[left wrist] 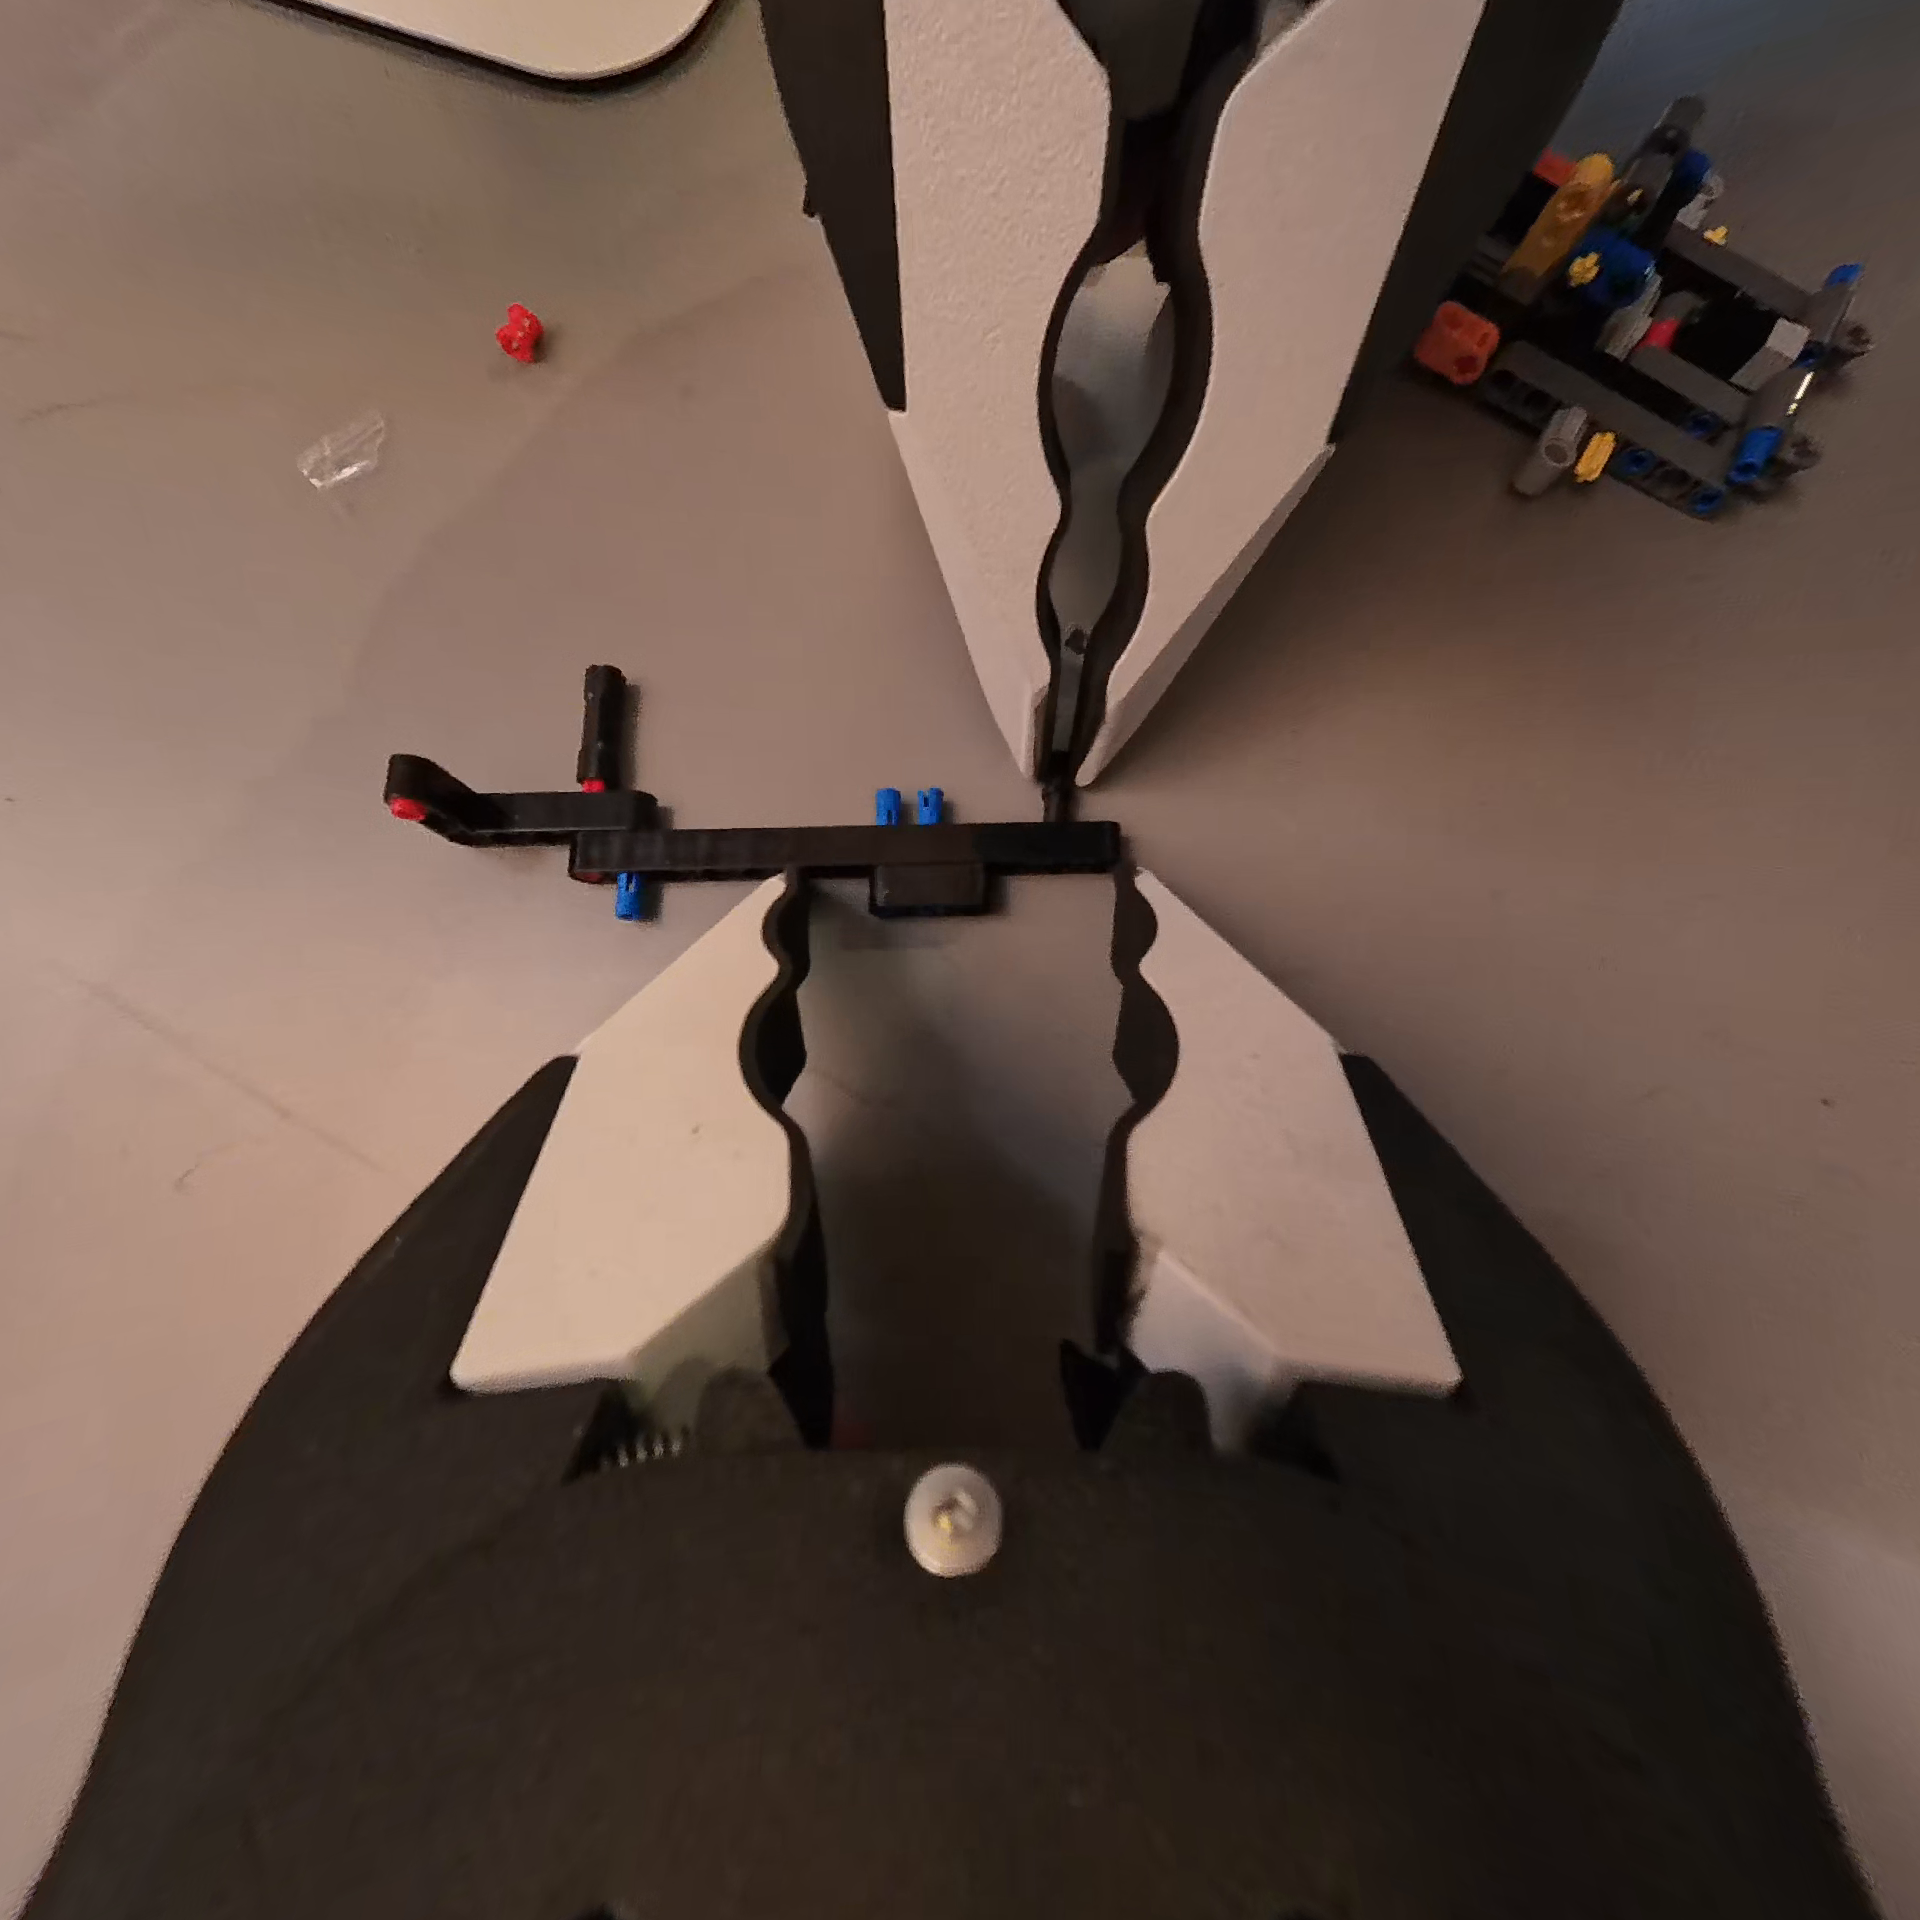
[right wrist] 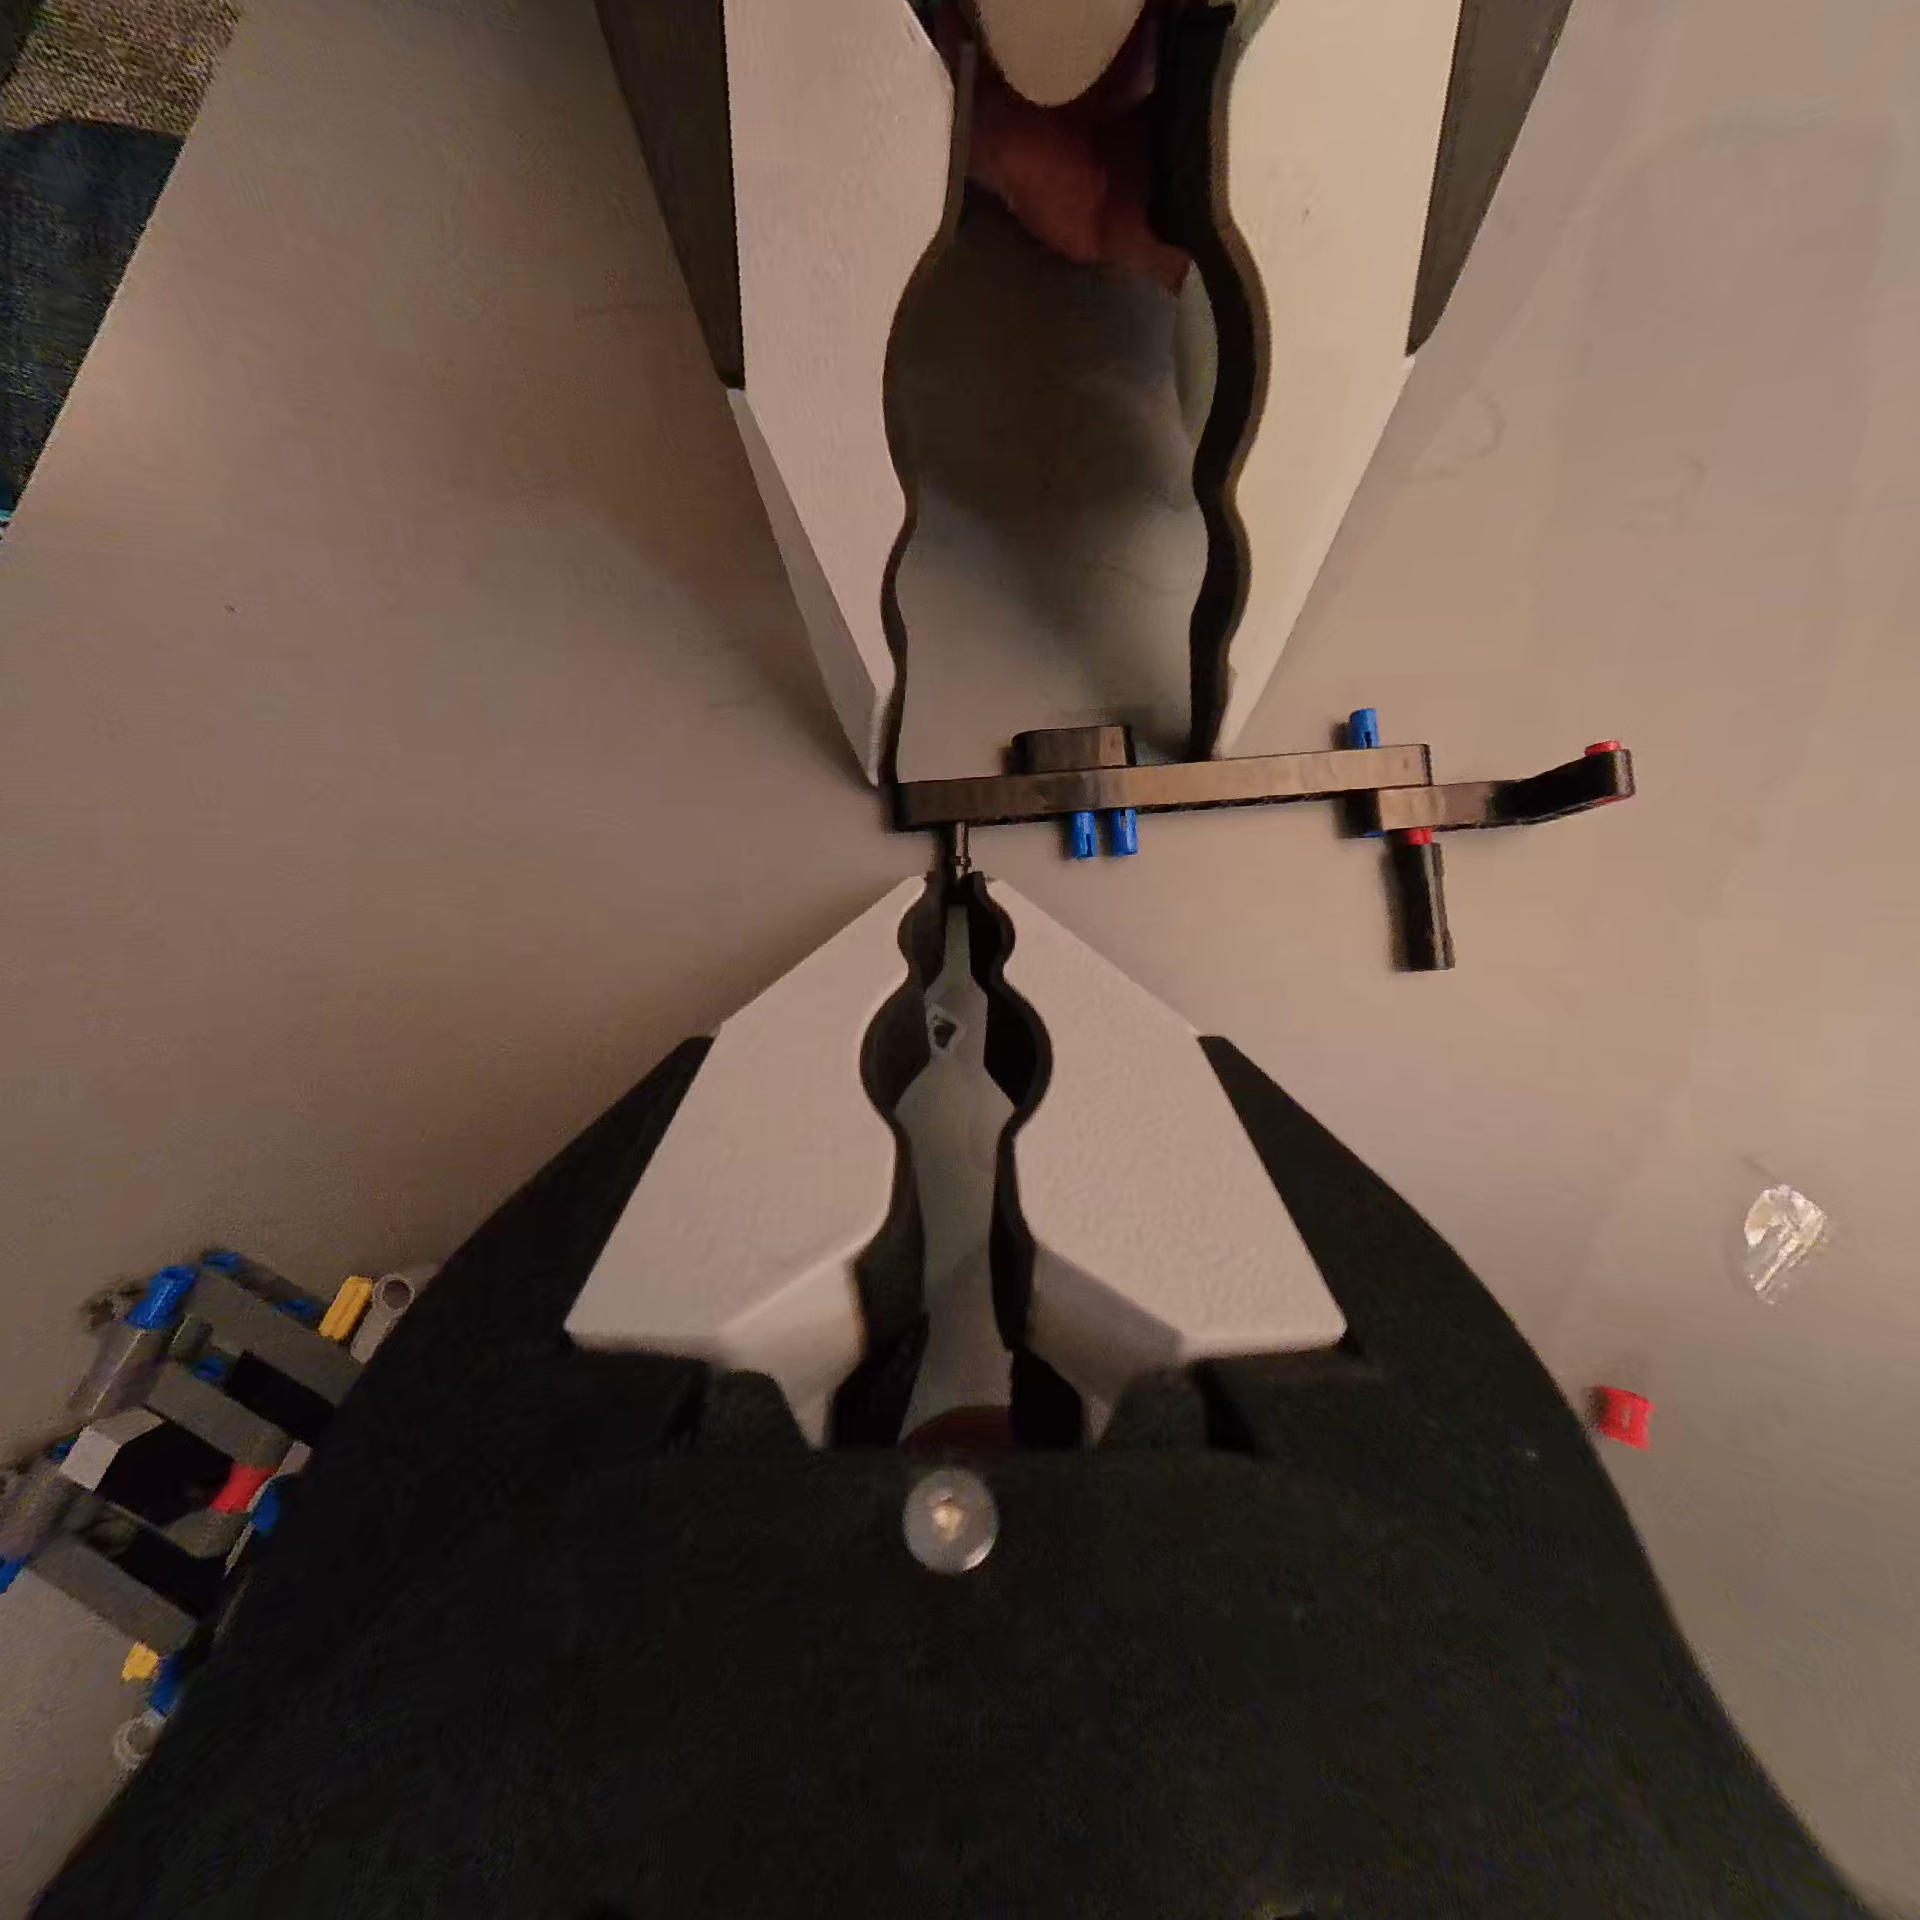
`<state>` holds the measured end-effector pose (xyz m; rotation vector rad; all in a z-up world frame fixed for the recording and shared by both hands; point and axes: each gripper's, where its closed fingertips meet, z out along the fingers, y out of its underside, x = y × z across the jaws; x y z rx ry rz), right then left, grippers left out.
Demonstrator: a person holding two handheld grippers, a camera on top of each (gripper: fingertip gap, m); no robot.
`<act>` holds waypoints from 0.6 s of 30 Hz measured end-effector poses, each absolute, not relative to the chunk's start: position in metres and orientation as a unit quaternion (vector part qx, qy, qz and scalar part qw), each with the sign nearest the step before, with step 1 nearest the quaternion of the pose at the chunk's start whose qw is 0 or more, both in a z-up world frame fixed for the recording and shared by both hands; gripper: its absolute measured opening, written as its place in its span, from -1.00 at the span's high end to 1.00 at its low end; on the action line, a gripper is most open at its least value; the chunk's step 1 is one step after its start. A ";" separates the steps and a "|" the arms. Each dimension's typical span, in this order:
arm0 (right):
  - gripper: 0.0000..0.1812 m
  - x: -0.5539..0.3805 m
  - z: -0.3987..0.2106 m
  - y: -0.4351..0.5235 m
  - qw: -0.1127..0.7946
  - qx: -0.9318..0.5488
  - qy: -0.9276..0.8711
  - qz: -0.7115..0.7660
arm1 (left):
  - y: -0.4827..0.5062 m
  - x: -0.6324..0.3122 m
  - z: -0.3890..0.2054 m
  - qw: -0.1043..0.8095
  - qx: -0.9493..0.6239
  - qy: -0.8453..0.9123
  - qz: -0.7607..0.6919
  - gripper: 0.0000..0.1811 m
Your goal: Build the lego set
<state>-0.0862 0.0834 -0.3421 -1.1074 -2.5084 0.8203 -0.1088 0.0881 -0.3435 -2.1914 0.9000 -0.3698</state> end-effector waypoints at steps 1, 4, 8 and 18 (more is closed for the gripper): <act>0.99 -0.086 -0.342 0.083 0.140 -0.383 -0.868 0.284 | 0.087 -0.108 -0.343 0.363 -0.852 0.349 -0.146 0.35; 0.99 -0.086 -0.342 0.083 0.141 -0.383 -0.867 0.285 | 0.084 -0.105 -0.343 0.361 -0.852 0.346 -0.155 0.31; 0.99 -0.084 -0.342 0.082 0.141 -0.380 -0.869 0.285 | 0.084 -0.102 -0.344 0.361 -0.853 0.348 -0.144 0.33; 0.99 -0.080 -0.338 0.079 0.141 -0.382 -0.865 0.293 | 0.086 -0.099 -0.343 0.369 -0.852 0.346 -0.134 0.47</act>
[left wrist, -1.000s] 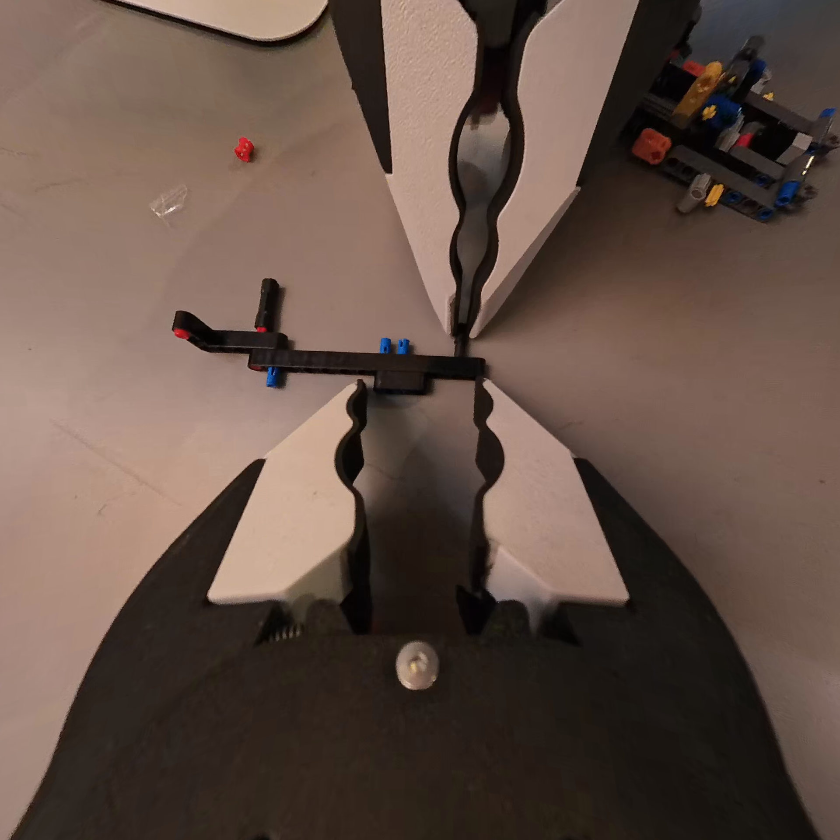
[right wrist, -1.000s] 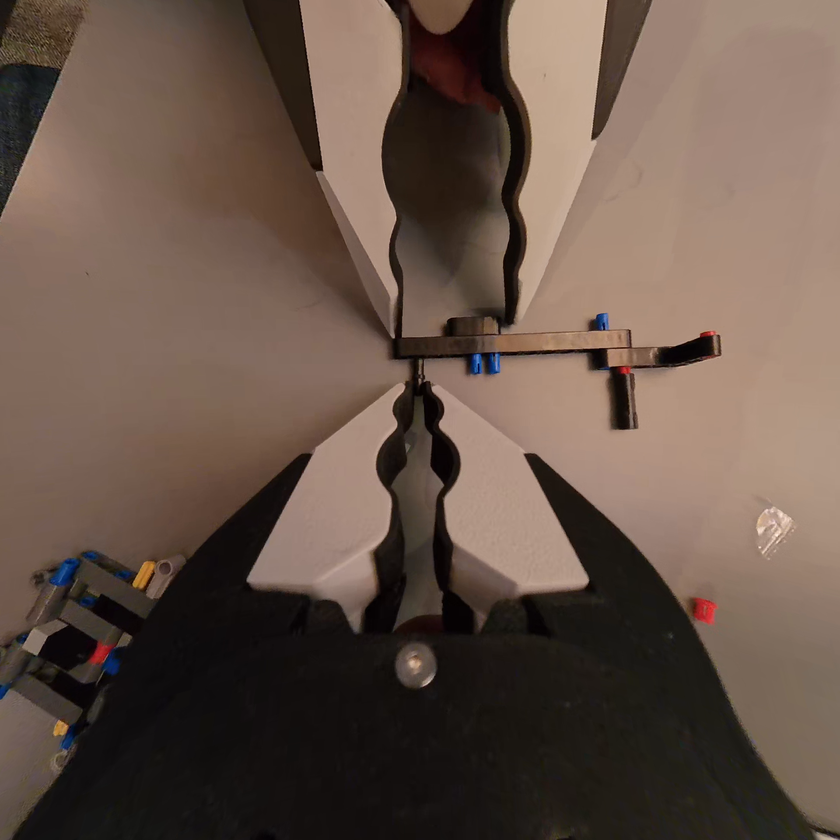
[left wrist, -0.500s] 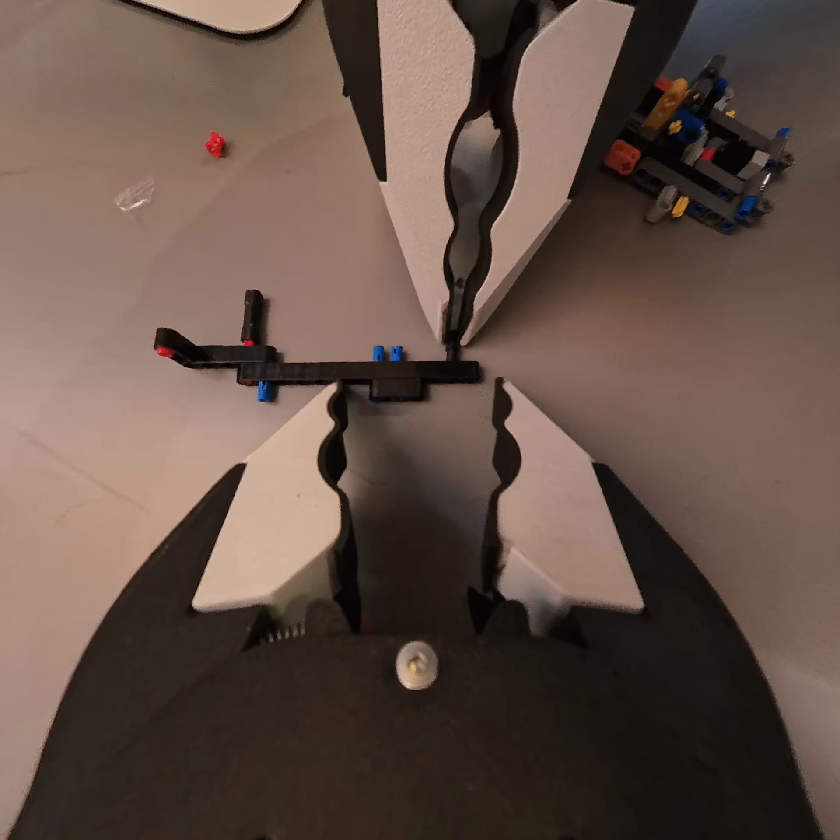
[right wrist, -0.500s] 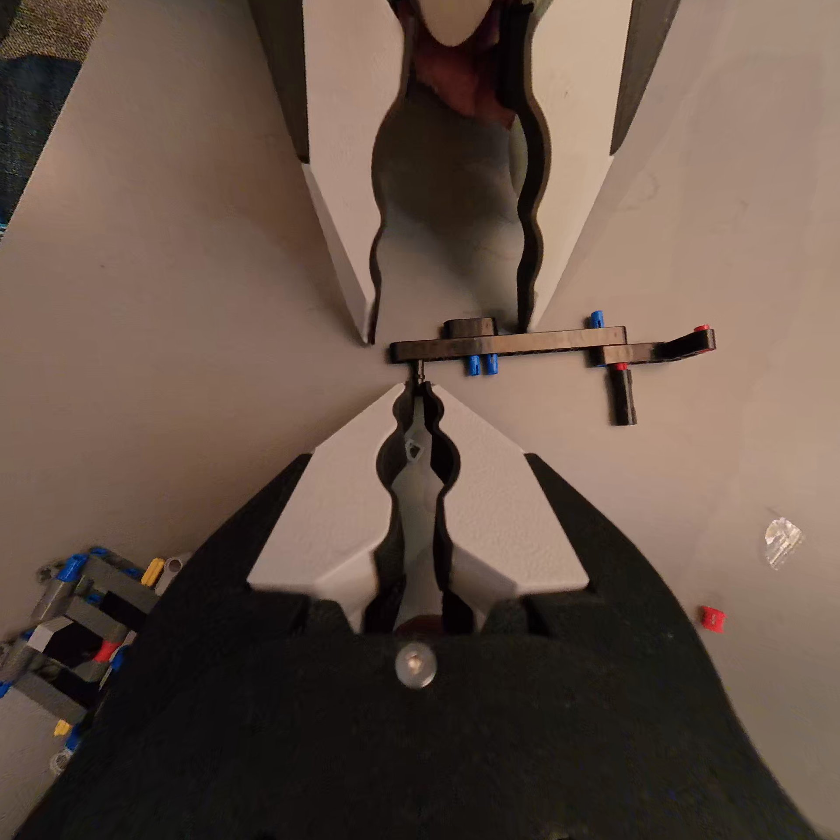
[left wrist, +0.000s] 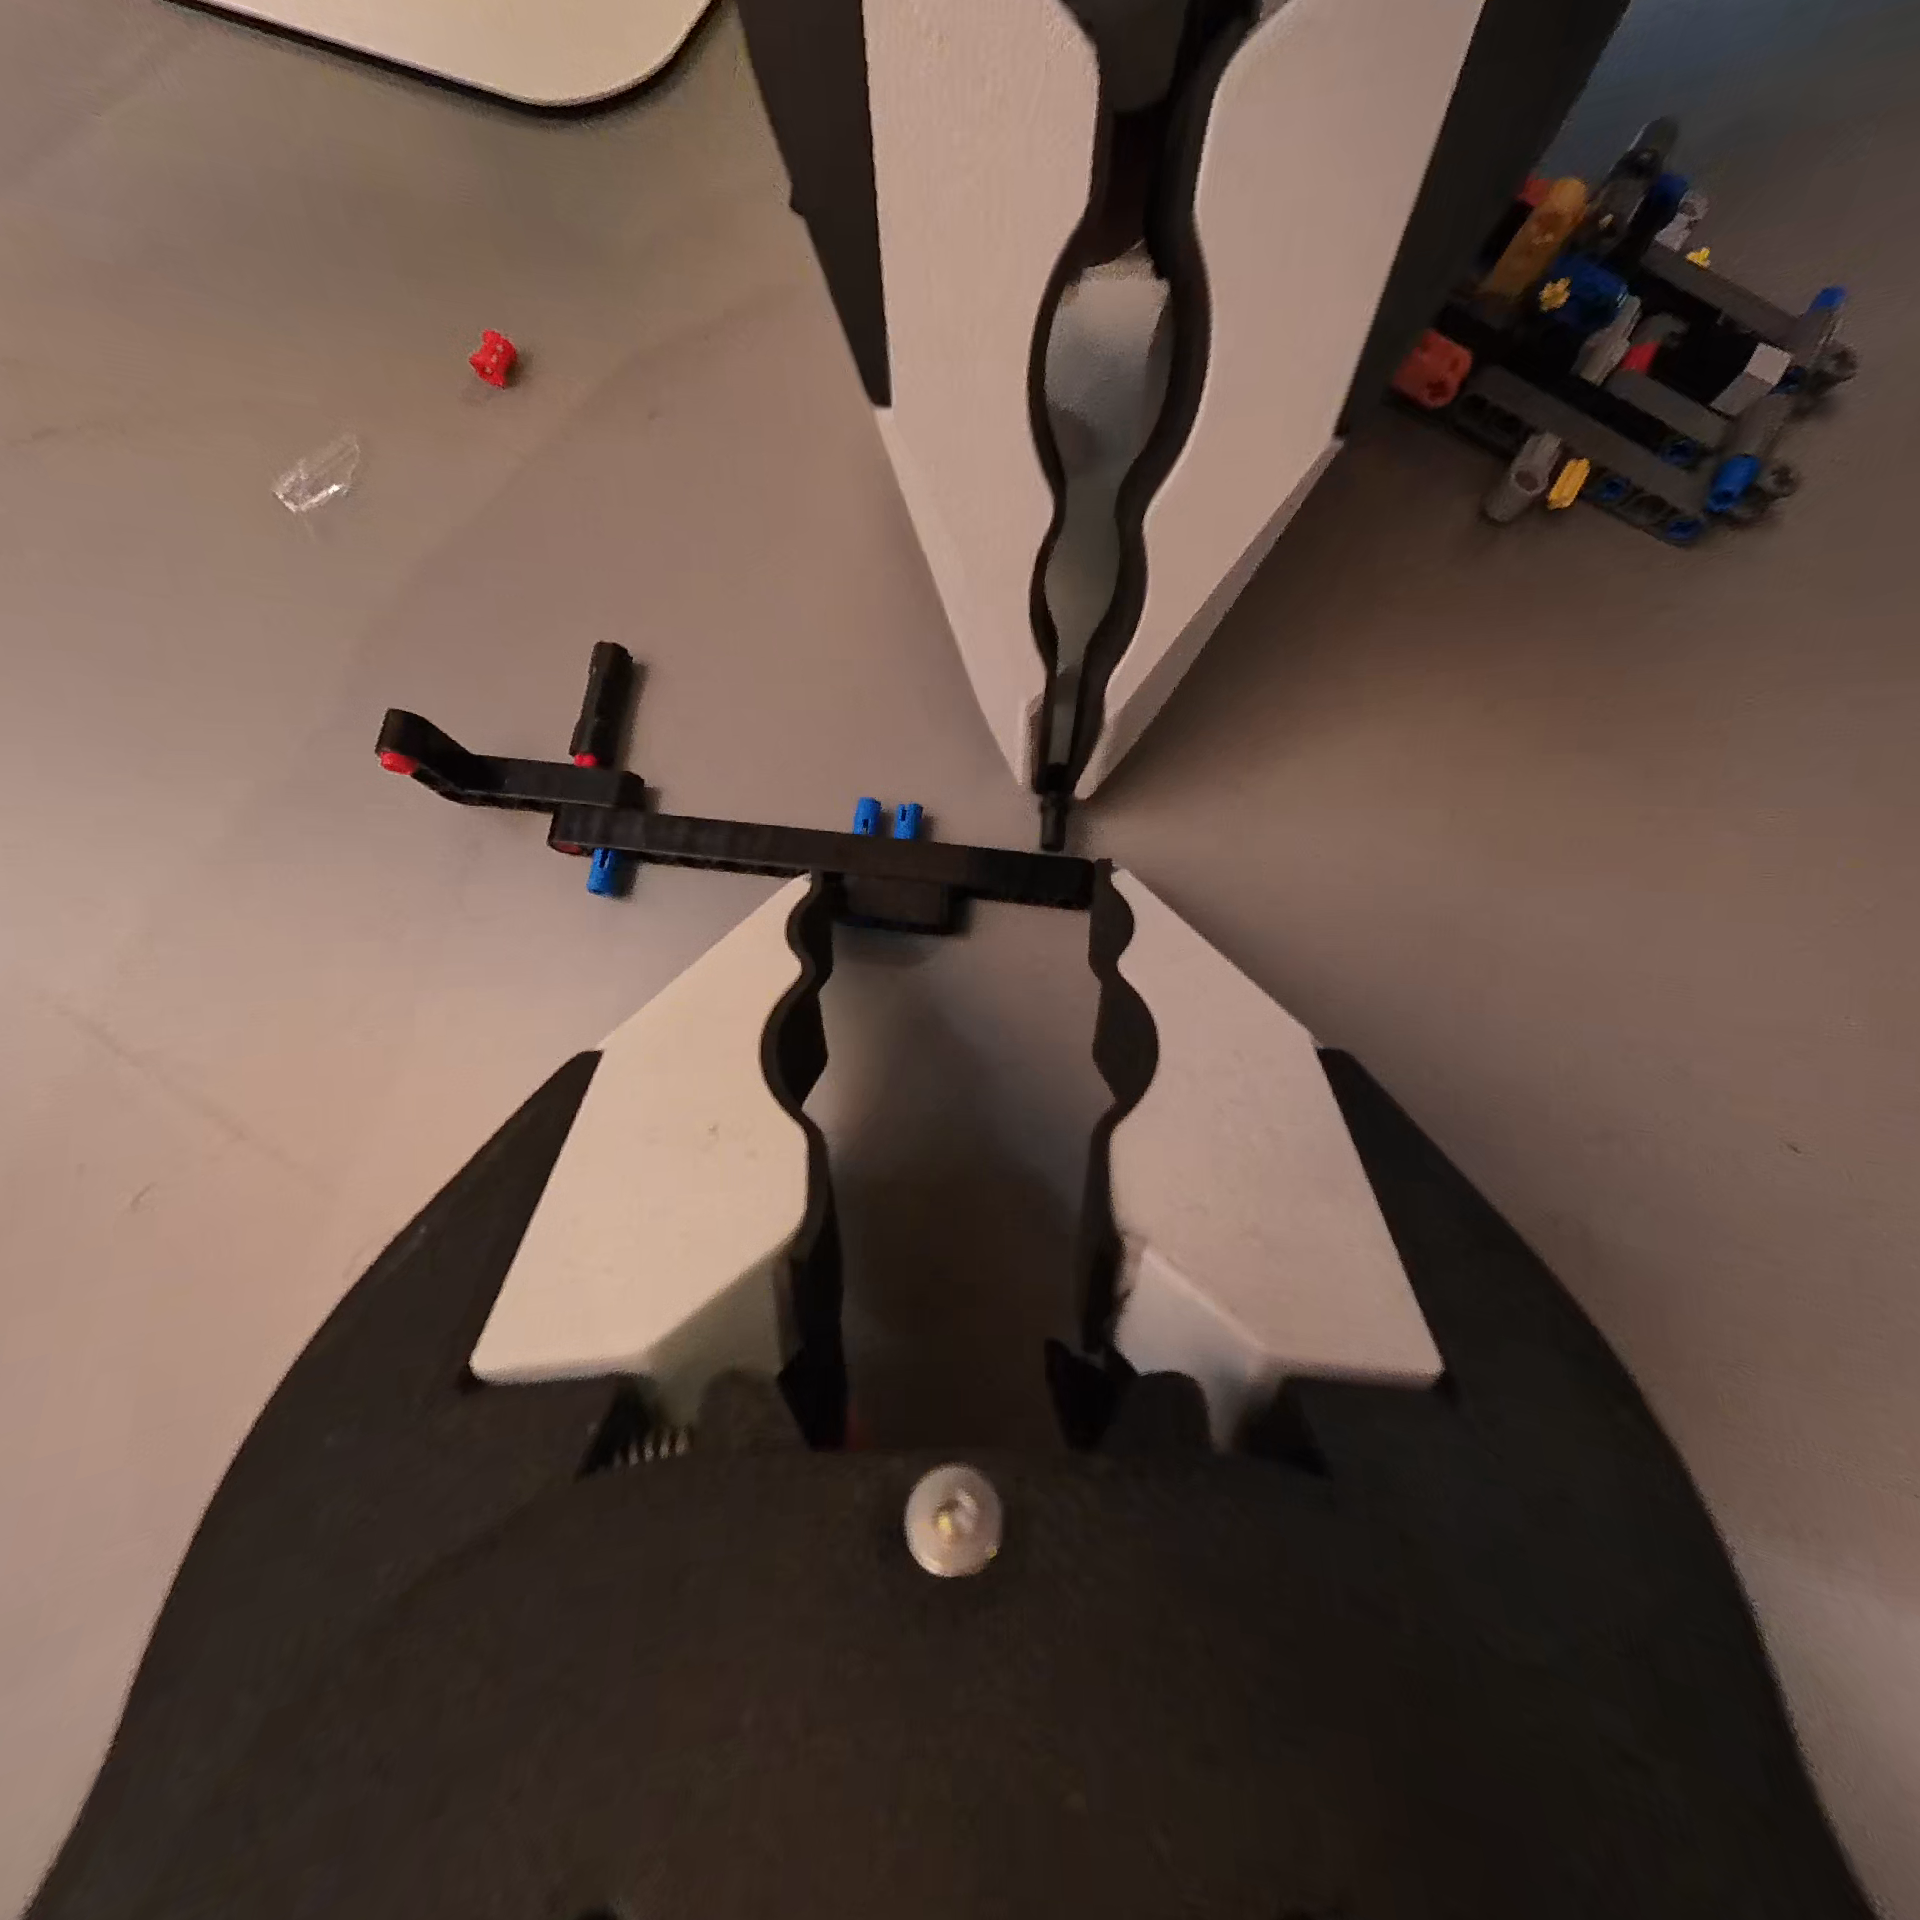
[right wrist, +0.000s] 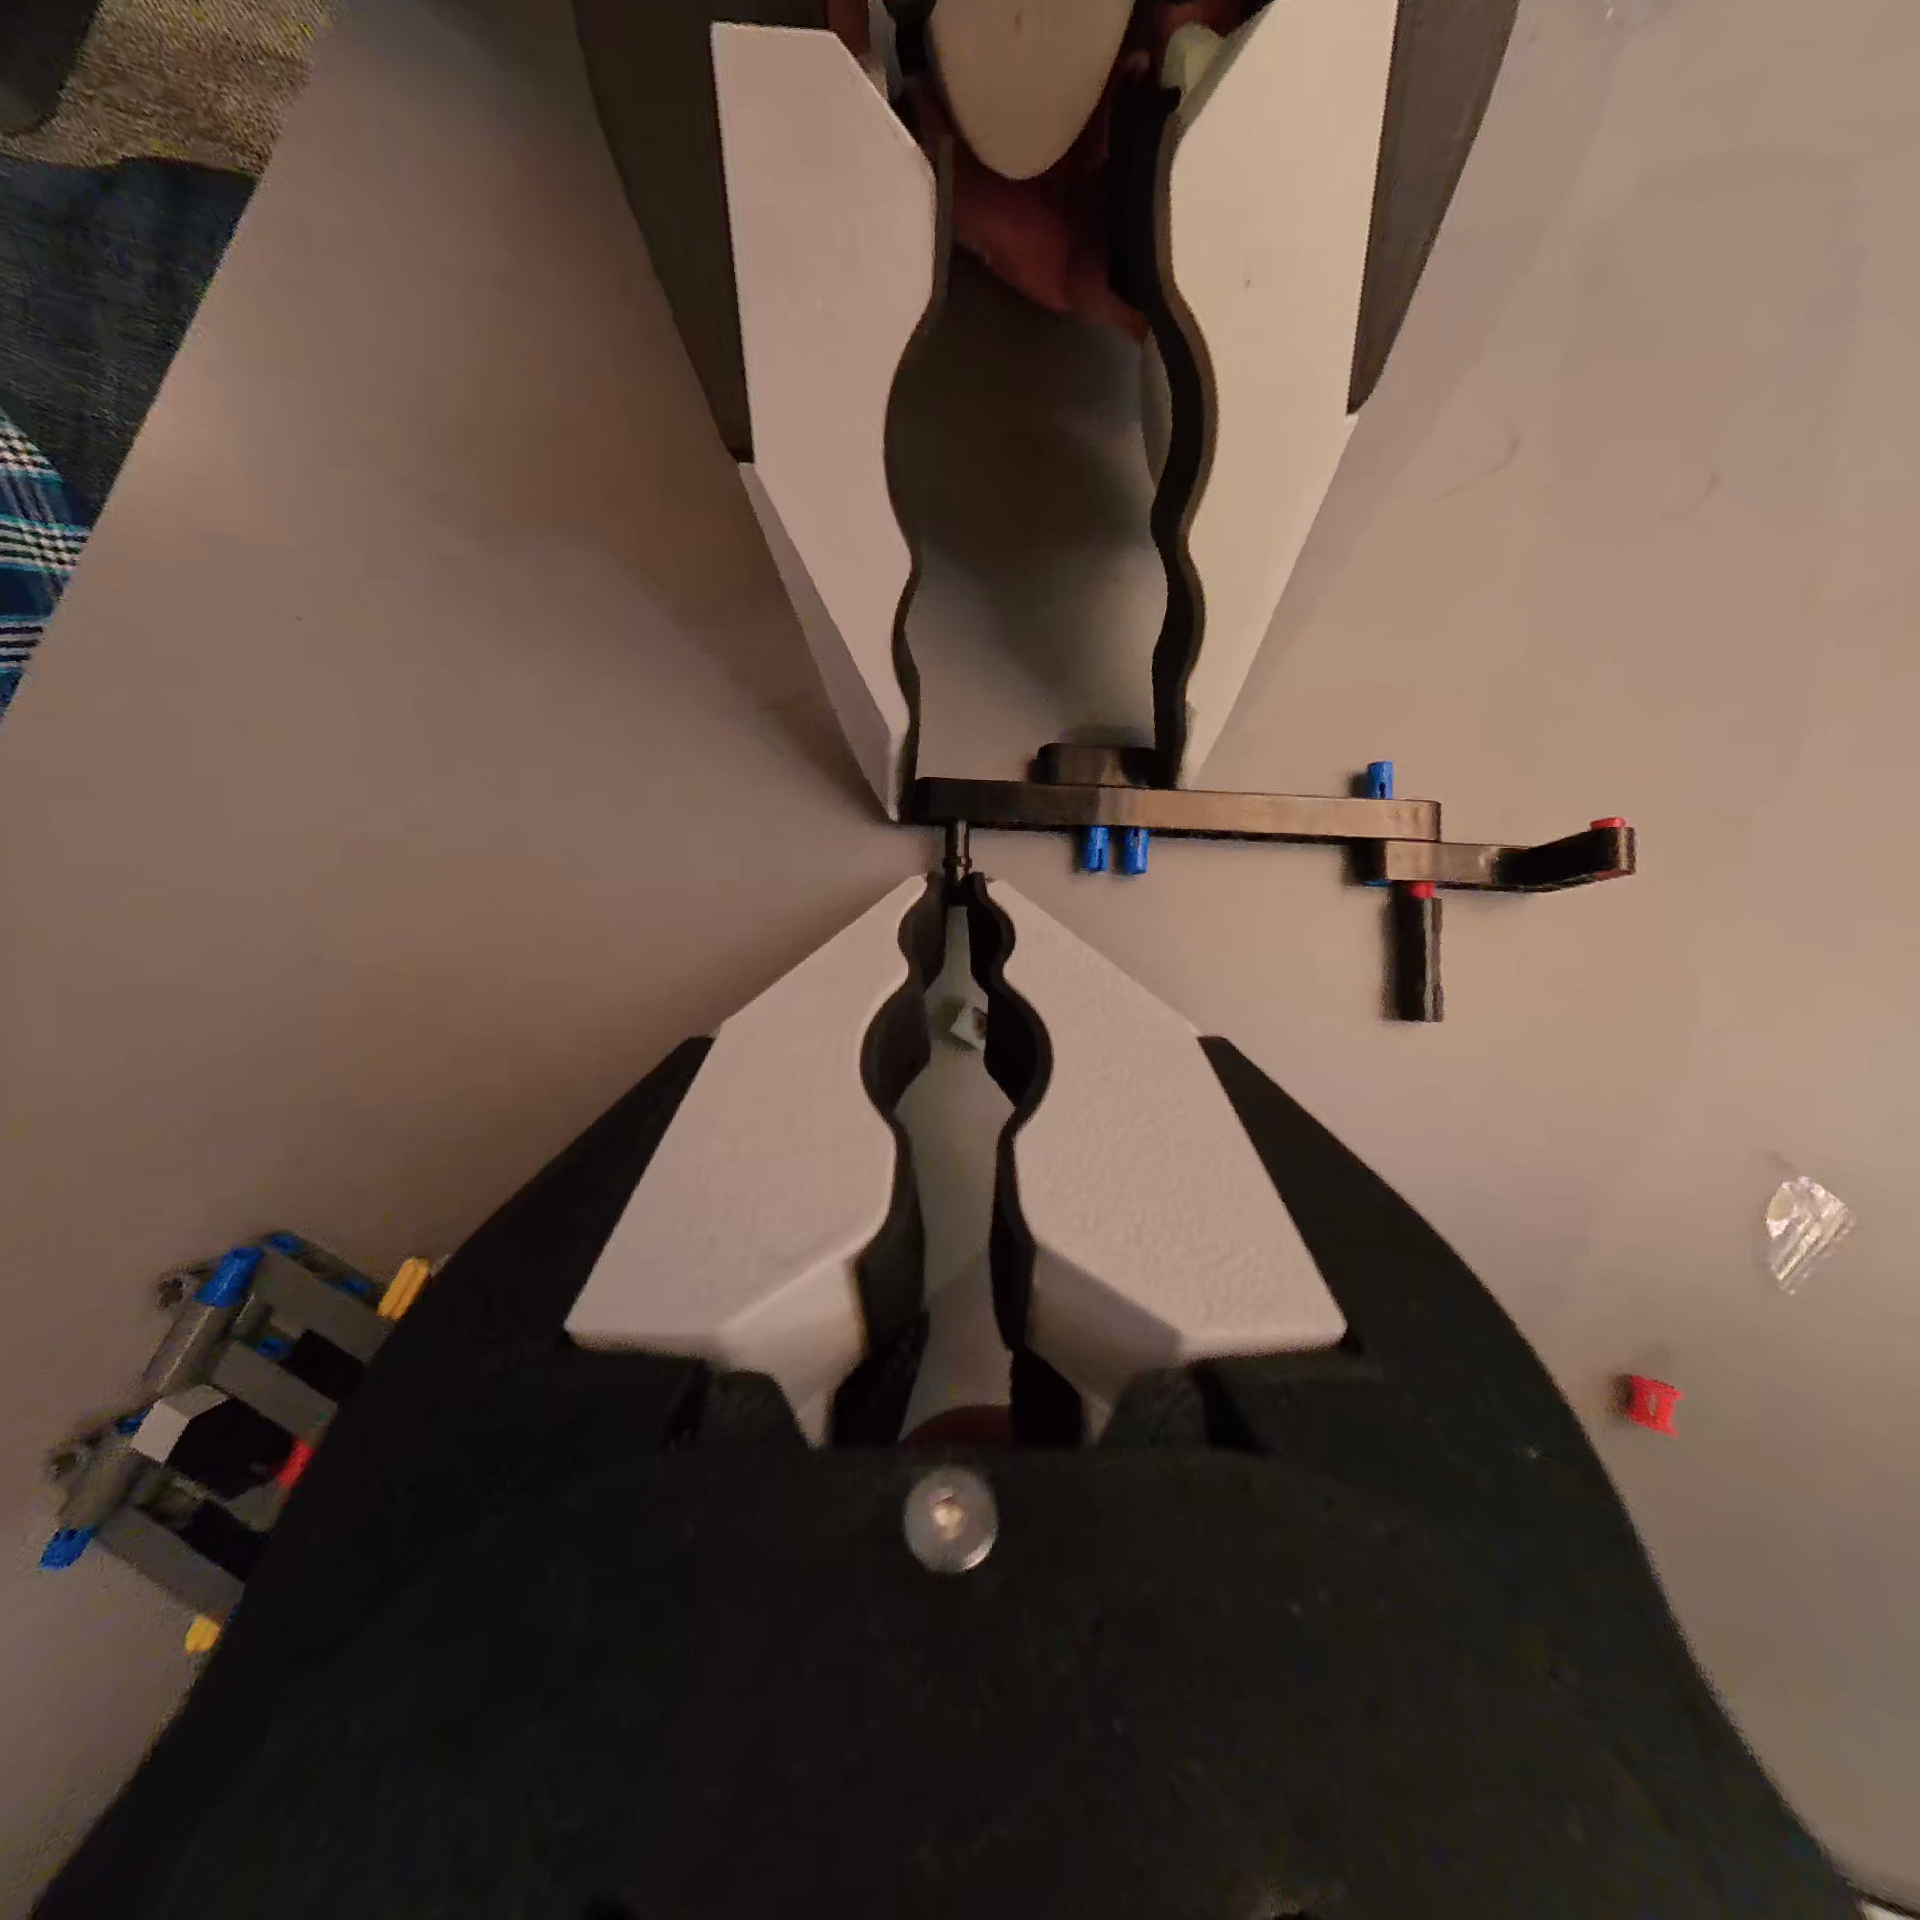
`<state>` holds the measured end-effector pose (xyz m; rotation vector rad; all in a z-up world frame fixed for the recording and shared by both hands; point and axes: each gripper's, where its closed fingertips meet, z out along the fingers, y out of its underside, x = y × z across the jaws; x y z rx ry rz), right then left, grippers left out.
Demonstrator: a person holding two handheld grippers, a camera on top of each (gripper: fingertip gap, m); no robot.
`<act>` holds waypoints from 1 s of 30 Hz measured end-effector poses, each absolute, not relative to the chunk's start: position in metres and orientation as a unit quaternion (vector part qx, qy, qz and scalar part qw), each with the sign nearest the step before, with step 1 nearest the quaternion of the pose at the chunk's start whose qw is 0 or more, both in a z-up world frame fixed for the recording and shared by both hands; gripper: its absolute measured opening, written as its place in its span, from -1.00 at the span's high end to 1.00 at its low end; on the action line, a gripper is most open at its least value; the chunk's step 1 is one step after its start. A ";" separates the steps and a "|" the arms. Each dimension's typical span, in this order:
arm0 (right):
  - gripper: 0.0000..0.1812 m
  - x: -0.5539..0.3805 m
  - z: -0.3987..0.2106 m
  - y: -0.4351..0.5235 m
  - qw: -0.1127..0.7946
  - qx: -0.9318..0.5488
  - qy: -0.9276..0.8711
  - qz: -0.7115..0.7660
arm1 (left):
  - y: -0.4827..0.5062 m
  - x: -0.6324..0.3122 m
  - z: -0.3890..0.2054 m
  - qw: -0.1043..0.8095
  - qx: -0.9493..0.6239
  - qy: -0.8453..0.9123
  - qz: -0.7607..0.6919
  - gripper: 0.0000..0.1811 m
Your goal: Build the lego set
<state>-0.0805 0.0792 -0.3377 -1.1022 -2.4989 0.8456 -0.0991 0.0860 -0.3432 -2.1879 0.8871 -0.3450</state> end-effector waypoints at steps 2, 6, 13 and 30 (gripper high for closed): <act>0.99 -0.079 -0.338 0.078 0.140 -0.379 -0.868 0.291 | 0.086 -0.099 -0.343 0.369 -0.852 0.346 -0.135 0.47; 0.99 -0.078 -0.342 0.077 0.138 -0.378 -0.870 0.283 | 0.086 -0.099 -0.343 0.369 -0.852 0.347 -0.134 0.47; 0.99 -0.078 -0.343 0.075 0.145 -0.375 -0.874 0.272 | 0.086 -0.099 -0.343 0.370 -0.851 0.349 -0.132 0.47; 0.99 -0.079 -0.342 0.074 0.157 -0.378 -0.863 0.295 | 0.086 -0.098 -0.344 0.371 -0.850 0.350 -0.130 0.47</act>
